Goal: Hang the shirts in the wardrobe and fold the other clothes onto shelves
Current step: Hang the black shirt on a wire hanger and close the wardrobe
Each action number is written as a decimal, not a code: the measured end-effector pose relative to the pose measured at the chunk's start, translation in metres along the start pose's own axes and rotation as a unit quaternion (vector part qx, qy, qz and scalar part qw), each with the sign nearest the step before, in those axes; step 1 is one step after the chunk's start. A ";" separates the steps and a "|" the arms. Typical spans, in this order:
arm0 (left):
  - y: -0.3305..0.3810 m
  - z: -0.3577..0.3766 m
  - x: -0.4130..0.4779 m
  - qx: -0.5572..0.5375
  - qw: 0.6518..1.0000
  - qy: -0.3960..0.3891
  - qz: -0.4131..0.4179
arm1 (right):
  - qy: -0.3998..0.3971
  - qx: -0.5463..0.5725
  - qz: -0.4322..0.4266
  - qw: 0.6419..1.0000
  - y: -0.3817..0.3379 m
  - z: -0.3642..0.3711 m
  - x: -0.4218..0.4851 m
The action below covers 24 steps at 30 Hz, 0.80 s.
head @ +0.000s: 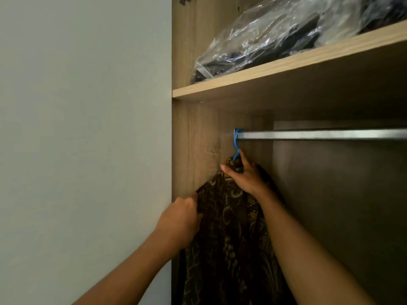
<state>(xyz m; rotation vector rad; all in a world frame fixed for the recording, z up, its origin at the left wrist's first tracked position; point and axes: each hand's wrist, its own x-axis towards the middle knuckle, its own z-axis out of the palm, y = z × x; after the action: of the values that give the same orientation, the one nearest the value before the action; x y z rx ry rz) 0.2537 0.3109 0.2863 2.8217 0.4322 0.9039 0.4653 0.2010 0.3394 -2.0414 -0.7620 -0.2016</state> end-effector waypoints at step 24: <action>-0.068 -0.198 -0.268 0.290 0.925 0.236 -0.070 | -0.032 0.014 -0.296 0.955 -0.194 0.125 -0.304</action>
<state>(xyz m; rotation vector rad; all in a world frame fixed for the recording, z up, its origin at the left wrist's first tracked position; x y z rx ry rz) -0.0863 0.3012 0.2854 2.9671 1.1148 1.6639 0.0911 0.2448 0.2788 -1.7481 -1.3979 -0.4607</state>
